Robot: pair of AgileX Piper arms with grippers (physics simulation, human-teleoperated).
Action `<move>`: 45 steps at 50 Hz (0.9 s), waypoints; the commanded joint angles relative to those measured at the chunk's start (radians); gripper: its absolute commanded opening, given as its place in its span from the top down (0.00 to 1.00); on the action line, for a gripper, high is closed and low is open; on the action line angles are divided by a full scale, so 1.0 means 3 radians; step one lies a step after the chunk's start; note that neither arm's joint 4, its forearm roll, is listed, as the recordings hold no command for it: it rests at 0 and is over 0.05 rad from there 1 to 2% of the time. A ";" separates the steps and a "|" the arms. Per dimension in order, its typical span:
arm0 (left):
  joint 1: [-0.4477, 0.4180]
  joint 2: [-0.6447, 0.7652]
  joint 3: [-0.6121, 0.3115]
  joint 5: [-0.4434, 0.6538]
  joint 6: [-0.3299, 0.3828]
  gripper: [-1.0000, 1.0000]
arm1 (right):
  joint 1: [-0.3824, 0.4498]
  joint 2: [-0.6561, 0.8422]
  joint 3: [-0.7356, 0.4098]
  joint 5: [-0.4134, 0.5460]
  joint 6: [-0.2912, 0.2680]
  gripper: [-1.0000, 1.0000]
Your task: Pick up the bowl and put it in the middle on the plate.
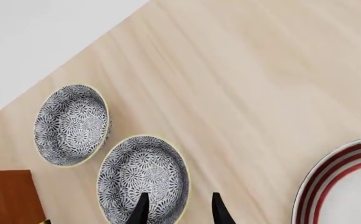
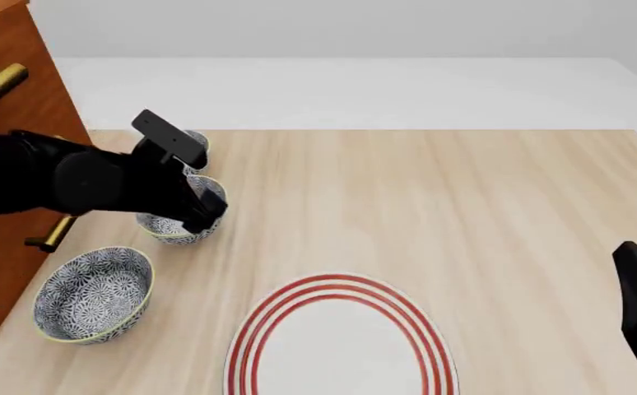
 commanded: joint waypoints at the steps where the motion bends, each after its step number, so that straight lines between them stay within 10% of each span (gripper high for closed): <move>1: 0.0002 0.0162 -0.0029 -0.0030 0.0042 0.00 | 0.0001 -0.0015 -0.0005 0.0010 -0.0014 0.00; 45: 0.0099 0.0652 -0.0022 -0.0209 0.0214 0.00 | 0.0000 0.0018 0.0004 -0.0016 0.0009 0.00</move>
